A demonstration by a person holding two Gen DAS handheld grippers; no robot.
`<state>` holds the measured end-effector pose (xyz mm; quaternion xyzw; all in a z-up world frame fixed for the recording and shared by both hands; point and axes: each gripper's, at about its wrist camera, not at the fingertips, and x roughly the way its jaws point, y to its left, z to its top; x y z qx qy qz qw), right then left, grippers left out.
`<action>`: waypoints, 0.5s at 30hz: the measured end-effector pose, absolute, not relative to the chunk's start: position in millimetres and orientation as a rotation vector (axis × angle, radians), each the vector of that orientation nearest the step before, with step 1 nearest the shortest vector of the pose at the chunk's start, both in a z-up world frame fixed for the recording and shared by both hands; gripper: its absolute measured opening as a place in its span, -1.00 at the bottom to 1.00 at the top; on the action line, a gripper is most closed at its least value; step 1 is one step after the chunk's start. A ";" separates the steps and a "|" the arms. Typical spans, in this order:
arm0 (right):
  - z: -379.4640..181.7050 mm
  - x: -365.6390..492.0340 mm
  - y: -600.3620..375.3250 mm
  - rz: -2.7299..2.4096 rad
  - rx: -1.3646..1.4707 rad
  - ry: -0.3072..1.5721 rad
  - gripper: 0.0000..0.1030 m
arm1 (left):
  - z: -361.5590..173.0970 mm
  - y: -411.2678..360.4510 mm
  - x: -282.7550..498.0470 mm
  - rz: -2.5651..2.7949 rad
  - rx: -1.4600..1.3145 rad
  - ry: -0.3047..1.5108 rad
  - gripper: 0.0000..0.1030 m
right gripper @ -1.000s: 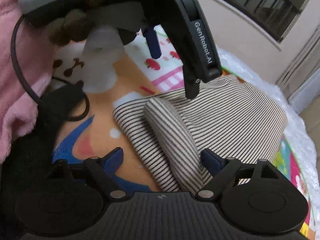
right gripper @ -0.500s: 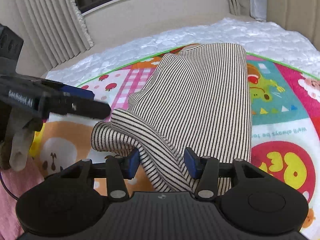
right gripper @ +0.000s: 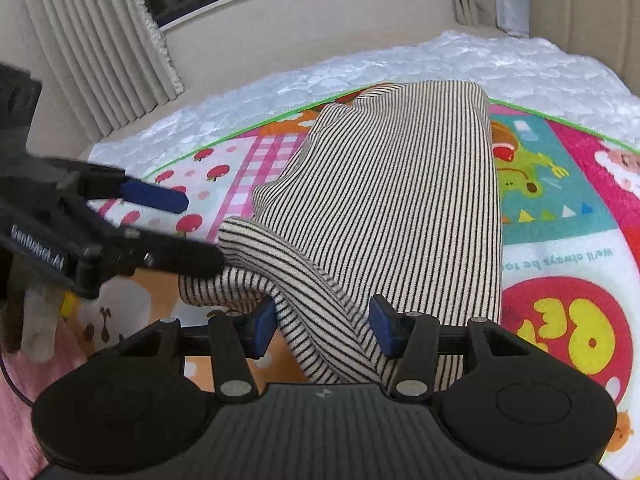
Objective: Fold clothes
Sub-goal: 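Grasp the shirt hem with the right tool while the left tool holds the body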
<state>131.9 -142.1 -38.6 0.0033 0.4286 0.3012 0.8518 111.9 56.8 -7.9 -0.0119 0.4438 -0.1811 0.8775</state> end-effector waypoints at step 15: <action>-38.8 133.9 -146.7 0.633 0.044 0.907 0.05 | -29.3 33.5 117.4 -0.374 0.116 1.017 1.00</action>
